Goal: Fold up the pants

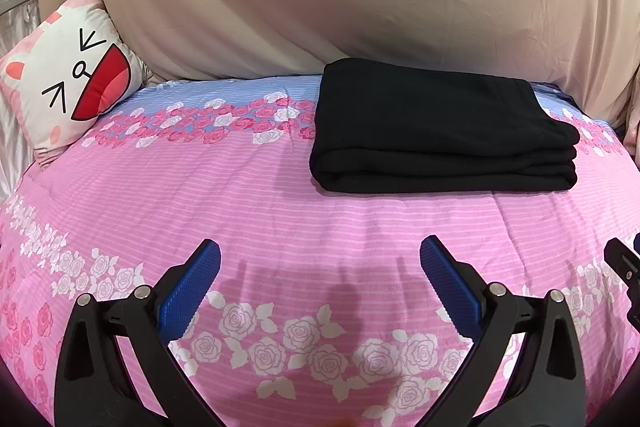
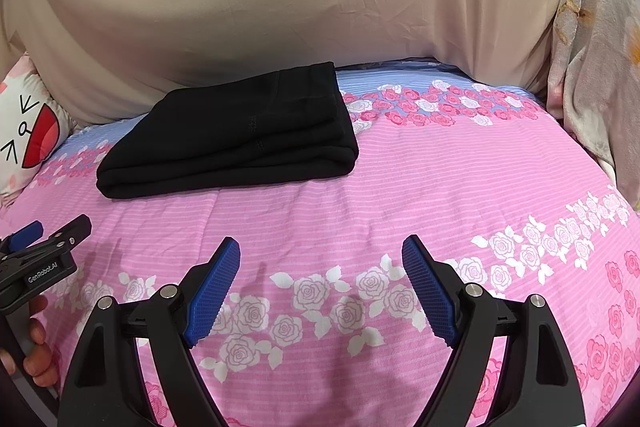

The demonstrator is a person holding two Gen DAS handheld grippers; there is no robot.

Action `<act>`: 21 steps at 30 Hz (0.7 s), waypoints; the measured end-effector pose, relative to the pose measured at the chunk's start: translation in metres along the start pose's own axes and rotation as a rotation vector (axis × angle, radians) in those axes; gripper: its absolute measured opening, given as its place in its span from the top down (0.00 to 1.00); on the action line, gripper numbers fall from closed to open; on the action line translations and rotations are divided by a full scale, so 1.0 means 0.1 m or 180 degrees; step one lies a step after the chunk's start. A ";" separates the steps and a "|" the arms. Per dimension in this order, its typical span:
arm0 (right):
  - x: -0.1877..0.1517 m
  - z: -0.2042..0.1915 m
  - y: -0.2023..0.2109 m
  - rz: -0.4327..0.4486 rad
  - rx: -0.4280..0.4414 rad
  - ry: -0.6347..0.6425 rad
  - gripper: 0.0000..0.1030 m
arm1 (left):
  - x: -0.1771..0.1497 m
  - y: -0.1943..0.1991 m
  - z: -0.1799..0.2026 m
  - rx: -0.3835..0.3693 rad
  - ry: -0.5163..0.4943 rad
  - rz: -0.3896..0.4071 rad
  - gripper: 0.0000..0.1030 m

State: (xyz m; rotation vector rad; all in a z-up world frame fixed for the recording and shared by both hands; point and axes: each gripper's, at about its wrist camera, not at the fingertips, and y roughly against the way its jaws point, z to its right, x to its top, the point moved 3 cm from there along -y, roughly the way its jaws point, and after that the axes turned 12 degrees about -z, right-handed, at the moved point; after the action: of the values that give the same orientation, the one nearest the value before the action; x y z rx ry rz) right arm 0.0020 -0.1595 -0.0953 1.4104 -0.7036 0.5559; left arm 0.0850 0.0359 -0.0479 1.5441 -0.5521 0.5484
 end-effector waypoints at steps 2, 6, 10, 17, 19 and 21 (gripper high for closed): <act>-0.01 -0.01 0.01 0.0003 -0.0003 -0.0004 0.20 | 0.00 0.00 0.01 -0.0005 -0.0012 0.0009 0.05; 0.00 -0.01 0.01 0.0008 -0.0013 0.0004 0.18 | 0.00 0.01 0.03 0.0006 -0.0047 0.0036 0.05; -0.01 -0.02 0.01 0.0006 -0.0018 0.0001 0.18 | -0.01 0.02 0.04 0.0003 -0.0075 0.0041 0.05; -0.01 -0.03 0.01 -0.0005 -0.0024 0.0006 0.17 | 0.00 -0.02 -0.05 -0.0078 0.0065 -0.0019 0.05; -0.01 -0.04 0.01 -0.0006 -0.0024 0.0005 0.17 | 0.00 -0.04 -0.07 -0.0096 0.0086 -0.0046 0.05; -0.01 -0.04 0.01 -0.0005 -0.0026 0.0003 0.17 | 0.00 -0.05 -0.06 -0.0144 0.0065 -0.0073 0.05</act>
State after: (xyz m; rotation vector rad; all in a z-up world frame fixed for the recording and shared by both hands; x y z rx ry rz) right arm 0.0007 -0.1554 -0.0955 1.4028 -0.7033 0.5519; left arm 0.0884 0.0422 -0.0519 1.4989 -0.5271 0.5302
